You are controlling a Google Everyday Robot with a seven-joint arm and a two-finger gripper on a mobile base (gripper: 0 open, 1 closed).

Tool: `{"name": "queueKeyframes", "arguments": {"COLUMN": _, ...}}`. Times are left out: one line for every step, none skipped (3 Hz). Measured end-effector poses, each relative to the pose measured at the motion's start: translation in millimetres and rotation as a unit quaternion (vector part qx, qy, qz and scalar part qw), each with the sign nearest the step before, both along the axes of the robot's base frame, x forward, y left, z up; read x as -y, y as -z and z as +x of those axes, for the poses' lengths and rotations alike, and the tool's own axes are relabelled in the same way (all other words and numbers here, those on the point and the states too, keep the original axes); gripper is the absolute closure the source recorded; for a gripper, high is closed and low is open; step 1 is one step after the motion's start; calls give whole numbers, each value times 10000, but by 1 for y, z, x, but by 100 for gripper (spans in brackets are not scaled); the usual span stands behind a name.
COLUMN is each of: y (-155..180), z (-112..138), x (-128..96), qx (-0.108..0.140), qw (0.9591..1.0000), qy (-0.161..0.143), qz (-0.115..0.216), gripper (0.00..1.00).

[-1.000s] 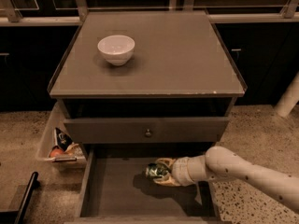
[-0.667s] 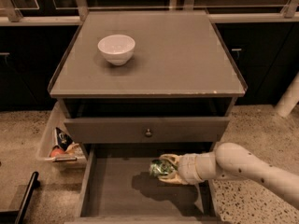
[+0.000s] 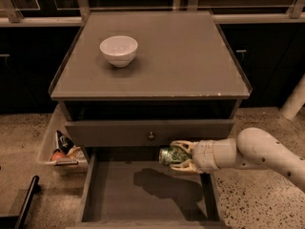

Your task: Pick green can from middle drawer and place on counter

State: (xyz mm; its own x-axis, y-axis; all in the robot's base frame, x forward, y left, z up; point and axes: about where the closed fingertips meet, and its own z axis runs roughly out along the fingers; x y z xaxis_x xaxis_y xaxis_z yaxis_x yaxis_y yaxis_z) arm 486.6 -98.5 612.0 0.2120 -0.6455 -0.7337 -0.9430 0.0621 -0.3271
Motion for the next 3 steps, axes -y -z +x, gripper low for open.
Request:
{"name": "queueKeyframes", "arguments": {"y": 0, "z": 0, "x": 0, "qx": 0, "qw": 10000, "qy": 0, "qz": 0, "gripper": 100}}
{"name": "queueKeyframes", "arguments": {"y": -7, "z": -4, "x": -3, "qx": 69, "qw": 10000, "qy": -20, "qz": -32, "gripper": 100}}
{"name": "queueKeyframes", "arguments": {"y": -42, "z": -11, "x": -1, "qx": 337, "qw": 9993, "qy": -76, "qz": -107, "gripper": 100}}
